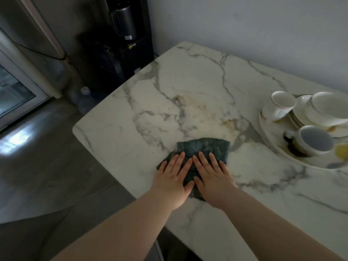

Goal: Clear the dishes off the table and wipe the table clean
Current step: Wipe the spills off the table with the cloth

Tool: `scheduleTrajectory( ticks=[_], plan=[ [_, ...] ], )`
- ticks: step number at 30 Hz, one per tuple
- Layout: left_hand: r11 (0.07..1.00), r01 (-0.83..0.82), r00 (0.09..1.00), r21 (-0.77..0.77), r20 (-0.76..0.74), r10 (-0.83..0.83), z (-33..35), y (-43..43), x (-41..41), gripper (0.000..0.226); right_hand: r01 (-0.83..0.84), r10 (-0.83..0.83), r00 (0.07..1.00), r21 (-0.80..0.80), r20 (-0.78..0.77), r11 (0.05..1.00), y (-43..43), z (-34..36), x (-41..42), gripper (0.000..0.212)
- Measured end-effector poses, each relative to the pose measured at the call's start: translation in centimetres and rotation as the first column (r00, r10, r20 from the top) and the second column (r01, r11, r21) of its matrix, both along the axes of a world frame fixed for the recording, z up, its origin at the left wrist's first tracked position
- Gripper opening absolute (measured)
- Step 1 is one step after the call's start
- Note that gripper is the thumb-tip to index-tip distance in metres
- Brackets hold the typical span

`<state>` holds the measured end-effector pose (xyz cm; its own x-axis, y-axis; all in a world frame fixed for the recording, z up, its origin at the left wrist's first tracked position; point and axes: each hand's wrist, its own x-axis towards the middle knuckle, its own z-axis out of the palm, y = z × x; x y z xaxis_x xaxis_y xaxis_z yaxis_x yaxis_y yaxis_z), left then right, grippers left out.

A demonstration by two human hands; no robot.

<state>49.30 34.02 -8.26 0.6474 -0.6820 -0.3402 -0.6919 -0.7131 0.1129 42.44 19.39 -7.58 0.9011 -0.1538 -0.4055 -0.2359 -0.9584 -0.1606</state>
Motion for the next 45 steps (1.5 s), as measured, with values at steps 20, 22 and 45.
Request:
scheduleTrajectory(
  ticks=[20, 22, 45],
  plan=[
    [0.949, -0.311, 0.948, -0.047, 0.054, 0.313, -0.3, 7.0, 8.0, 0.091, -0.285, 0.283, 0.954, 0.014, 0.101, 0.958, 5.7, -0.4, 12.5, 0.058],
    [0.932, -0.361, 0.931, -0.009, 0.042, 0.361, -0.6, 5.1, 11.0, 0.076, -0.307, 0.304, 0.945, 0.007, 0.12, 0.952, 4.0, -0.6, 16.0, 0.057],
    [0.999, 0.01, 1.0, -0.039, 0.016, -0.01, -0.6, -15.4, 17.4, 0.065, 0.085, -0.084, 0.996, -0.084, 0.016, 0.993, -14.1, -0.4, 16.6, 0.06]
  ],
)
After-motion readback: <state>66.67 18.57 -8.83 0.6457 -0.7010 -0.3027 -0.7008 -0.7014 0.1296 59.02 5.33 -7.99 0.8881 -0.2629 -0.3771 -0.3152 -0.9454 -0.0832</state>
